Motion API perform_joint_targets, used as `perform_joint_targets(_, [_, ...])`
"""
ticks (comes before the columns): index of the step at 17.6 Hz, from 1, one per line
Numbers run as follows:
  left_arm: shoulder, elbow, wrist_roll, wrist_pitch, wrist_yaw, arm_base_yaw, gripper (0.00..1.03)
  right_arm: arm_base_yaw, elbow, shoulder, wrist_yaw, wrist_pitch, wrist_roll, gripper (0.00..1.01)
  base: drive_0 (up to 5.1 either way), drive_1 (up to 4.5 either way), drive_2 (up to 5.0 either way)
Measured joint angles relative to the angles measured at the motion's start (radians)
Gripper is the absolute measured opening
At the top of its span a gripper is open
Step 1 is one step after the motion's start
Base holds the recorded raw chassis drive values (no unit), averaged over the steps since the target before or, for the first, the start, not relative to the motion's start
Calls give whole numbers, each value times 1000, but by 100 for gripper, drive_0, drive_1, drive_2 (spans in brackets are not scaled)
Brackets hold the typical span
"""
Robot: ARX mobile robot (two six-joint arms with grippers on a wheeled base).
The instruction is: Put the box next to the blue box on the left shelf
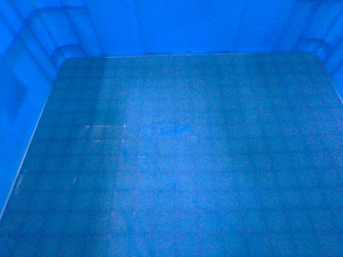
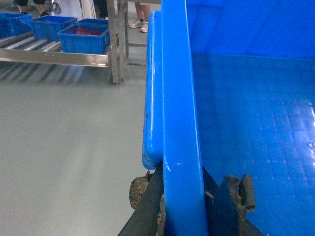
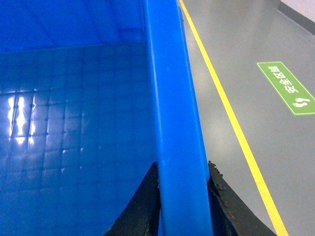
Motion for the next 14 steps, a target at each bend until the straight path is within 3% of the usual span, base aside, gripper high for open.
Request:
perform_joint_targets(3, [0, 0, 2, 5, 1, 0, 9, 0, 0, 0, -1, -2, 1, 18, 6, 383, -372])
perform_joint_targets(14, [0, 0, 3, 4, 2, 0, 9, 0, 0, 0, -1, -1, 1, 18, 225, 261, -494])
